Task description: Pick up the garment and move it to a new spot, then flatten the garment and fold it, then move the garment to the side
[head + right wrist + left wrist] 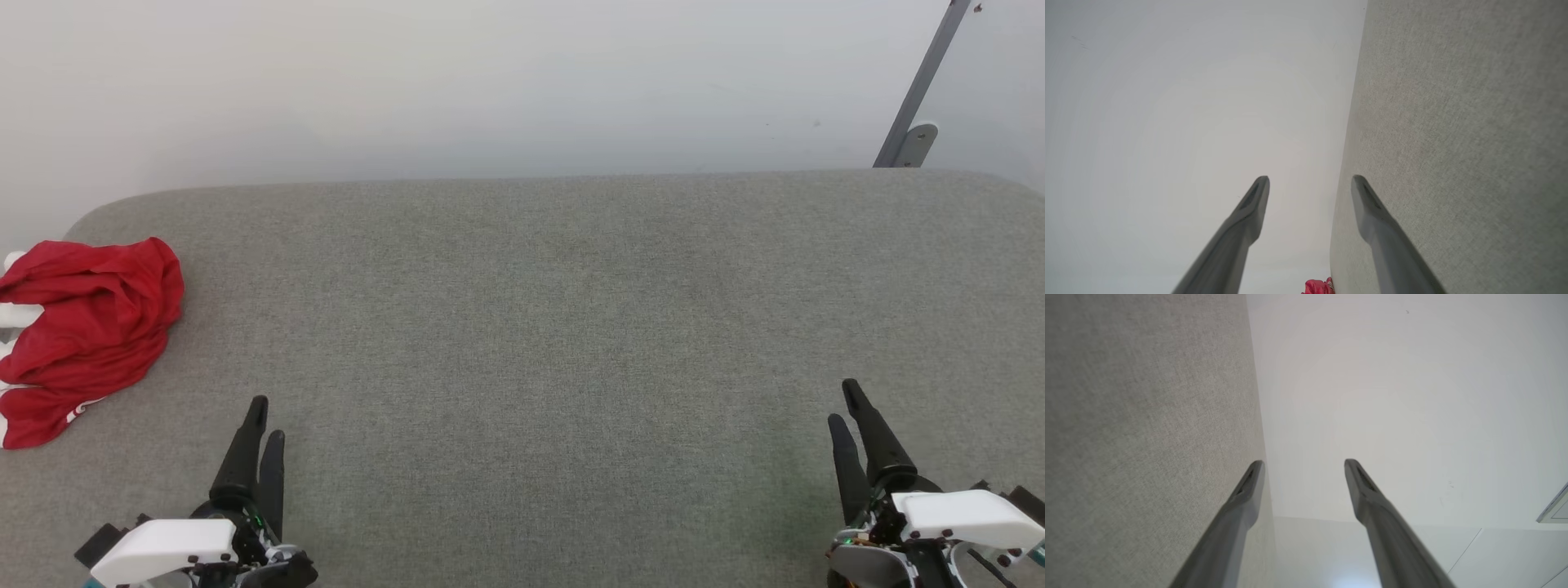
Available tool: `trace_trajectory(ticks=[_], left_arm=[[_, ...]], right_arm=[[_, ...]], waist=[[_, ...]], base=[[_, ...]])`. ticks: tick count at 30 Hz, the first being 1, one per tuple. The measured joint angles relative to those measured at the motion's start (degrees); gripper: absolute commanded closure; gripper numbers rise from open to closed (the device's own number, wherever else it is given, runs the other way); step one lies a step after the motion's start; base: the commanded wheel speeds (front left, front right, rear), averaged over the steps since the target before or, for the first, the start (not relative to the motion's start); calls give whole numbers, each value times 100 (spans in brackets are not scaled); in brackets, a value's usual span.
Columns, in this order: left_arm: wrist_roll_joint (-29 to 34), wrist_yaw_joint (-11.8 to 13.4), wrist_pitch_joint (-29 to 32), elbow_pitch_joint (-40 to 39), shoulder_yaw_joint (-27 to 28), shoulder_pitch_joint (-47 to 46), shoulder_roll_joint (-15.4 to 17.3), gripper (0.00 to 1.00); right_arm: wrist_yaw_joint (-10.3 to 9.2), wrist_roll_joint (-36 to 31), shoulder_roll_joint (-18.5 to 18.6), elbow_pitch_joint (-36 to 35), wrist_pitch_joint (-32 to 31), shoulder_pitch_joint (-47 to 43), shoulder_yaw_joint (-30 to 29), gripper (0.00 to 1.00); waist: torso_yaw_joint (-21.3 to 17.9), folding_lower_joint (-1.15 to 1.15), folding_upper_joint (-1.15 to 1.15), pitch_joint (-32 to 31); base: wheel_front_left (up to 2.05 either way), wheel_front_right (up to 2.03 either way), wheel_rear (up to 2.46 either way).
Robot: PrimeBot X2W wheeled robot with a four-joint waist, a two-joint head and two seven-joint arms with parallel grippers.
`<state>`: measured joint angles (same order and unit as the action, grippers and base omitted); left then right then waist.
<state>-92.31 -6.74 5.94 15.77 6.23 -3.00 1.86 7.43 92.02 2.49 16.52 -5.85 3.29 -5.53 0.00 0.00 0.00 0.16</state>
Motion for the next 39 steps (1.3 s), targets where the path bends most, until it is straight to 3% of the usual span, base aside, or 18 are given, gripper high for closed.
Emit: trace_trajectory(ticks=[12,29,39], left_arm=[[521,342,-347,-426,-118,77,219,0],[2418,835,-754,-513,-672,97,786,0],[3226,901,-934,-617,-777,104,894,0]], right_arm=[[-1,-824,111,-8,307,90,275,0],[-1,-3134,227,23,386,210,398,0],[-1,-3971,240,-35,492,209,433,0]], waist=[[0,0,0,-14],[14,0,0,-65],[30,0,0,-93]], base=[[0,0,0],[0,0,0],[0,0,0]])
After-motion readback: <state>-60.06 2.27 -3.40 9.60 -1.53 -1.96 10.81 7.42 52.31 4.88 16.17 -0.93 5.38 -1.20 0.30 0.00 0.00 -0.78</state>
